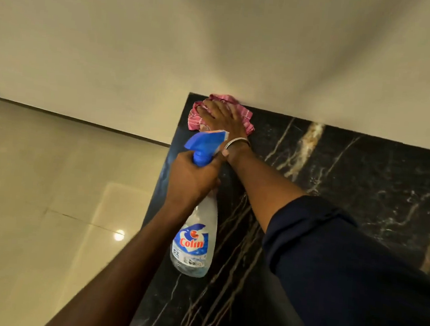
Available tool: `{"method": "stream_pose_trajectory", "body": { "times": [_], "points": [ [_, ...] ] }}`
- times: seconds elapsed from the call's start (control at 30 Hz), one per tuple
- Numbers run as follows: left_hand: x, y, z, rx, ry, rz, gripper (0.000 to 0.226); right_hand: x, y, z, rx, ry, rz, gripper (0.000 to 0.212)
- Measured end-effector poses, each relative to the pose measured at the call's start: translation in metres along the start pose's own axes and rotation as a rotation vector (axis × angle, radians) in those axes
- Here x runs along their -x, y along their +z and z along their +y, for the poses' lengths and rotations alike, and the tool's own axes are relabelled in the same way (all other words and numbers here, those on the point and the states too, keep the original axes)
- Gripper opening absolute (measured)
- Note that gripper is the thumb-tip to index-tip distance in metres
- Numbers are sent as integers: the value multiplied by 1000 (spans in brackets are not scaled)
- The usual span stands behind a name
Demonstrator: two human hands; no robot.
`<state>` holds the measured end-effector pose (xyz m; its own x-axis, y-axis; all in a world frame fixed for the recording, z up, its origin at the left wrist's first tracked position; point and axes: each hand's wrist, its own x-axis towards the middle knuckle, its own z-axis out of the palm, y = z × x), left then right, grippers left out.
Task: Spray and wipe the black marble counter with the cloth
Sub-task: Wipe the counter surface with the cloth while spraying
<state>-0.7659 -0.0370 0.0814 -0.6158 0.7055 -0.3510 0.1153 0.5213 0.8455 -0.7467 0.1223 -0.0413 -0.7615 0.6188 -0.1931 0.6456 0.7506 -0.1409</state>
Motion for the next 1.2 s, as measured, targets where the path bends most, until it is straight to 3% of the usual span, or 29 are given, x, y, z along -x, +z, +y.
{"method": "stream_pose_trajectory", "body": {
  "times": [0.13, 0.23, 0.33, 0.53, 0.73, 0.9, 1.2],
  "points": [
    [-14, -20, -11, 24, -11, 27, 37, -30, 2, -22, 102, -35, -14, 81],
    [-17, -29, -16, 13, -36, 32, 42, -34, 1, -25, 78, -54, 26, 64],
    [-10, -37, -20, -46, -23, 9, 42, -29, -7, -33, -4, -4, 70, 59],
    [19, -65, -41, -92, -47, 12, 46, 11, 7, -65, 40, -11, 95, 61],
    [67, -100, -69, -106, -47, 20, 42, 90, 21, -129, -4, -79, 11, 75],
    [98, -129, -92, -127, -47, 70, 40, 165, 39, -202, -158, -52, 27, 46],
    [133, -153, -120, -113, -79, 77, 35, 304, 79, -293, -36, -216, 25, 79]
  ]
}}
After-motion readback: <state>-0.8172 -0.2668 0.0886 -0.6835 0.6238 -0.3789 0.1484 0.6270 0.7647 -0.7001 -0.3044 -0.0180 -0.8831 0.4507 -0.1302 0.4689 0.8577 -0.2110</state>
